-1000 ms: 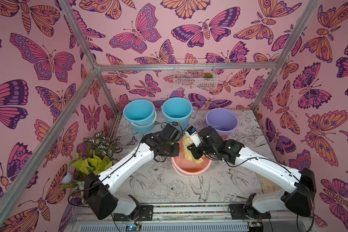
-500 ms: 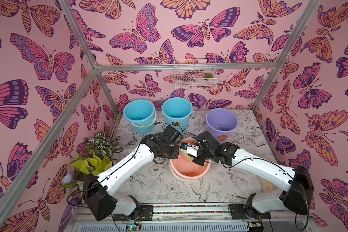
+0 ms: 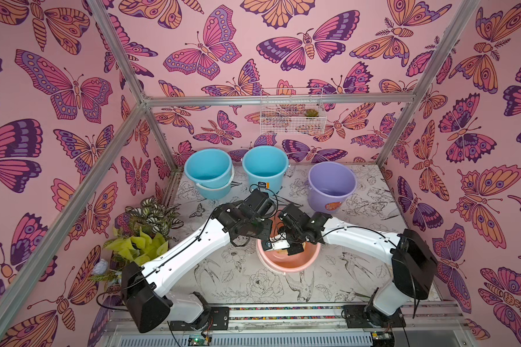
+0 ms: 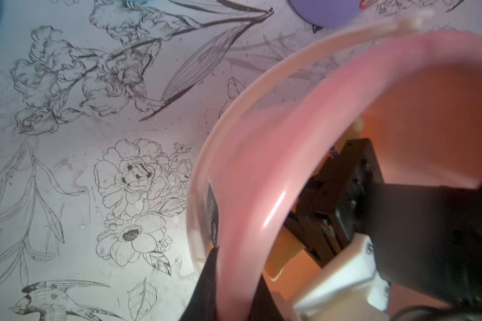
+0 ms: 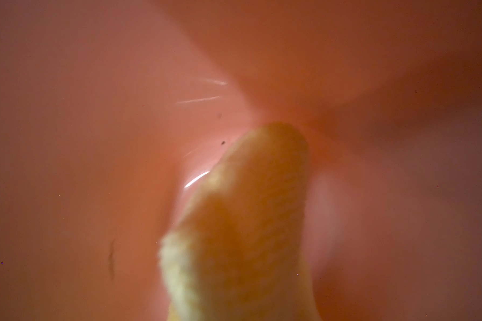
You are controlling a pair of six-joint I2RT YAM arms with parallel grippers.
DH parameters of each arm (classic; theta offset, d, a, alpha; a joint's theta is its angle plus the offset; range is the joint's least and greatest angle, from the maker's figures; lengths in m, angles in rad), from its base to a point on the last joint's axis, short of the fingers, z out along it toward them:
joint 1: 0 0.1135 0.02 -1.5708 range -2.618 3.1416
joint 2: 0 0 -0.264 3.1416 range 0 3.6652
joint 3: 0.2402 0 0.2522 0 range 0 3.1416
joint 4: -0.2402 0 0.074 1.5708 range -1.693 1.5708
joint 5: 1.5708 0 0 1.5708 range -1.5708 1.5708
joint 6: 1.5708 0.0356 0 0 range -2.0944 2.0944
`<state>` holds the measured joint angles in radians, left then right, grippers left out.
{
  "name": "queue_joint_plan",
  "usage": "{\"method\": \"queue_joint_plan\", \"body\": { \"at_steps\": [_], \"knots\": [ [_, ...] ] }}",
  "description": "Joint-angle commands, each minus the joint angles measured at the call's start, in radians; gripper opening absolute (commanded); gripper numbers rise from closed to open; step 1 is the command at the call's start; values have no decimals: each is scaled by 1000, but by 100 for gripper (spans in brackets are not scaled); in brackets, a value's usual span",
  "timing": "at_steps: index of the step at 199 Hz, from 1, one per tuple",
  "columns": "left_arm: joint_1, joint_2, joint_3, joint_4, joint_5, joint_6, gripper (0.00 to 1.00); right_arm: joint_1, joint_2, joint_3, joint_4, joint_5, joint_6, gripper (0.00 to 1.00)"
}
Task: Wipe the inside of the bucket with a cloth
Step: Wipe the dirt from the inside of the bucket.
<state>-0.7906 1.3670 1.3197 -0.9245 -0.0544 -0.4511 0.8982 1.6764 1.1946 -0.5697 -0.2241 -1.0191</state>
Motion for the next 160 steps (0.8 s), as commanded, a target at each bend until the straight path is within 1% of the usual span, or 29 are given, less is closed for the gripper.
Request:
{"method": "queue_joint_plan", "body": {
  "at_steps": [1,10,26,45,67,88,106,119,130,145,160],
  "knots": [
    [-10,-18,19,110,33,-7,0,22,24,14,52,-113,-101,0],
    [-10,-16,16,115,40,-7,0,22,30,-4,89,-108,-109,0],
    [-12,-12,14,120,52,-10,0,22,33,-53,224,-59,-101,0],
    [-12,-6,9,120,64,-19,0,22,22,-129,427,17,-78,0],
    [-13,-3,-4,127,77,-29,0,22,0,-227,668,76,-76,0],
    [-13,-5,-12,129,83,-31,0,22,-9,-289,836,146,-106,0],
    [-13,-6,-16,129,84,-31,0,22,-14,-328,954,243,-143,0],
    [-14,-7,-17,130,83,-33,0,22,-12,-335,991,333,-185,0],
    [-15,-9,-17,129,84,-33,0,21,-14,-336,973,399,-238,0],
    [-16,-9,-16,129,80,-34,0,21,-29,-334,879,455,-325,0],
    [-16,-10,-17,129,73,-32,0,22,-61,-326,757,487,-365,0]
  ]
}}
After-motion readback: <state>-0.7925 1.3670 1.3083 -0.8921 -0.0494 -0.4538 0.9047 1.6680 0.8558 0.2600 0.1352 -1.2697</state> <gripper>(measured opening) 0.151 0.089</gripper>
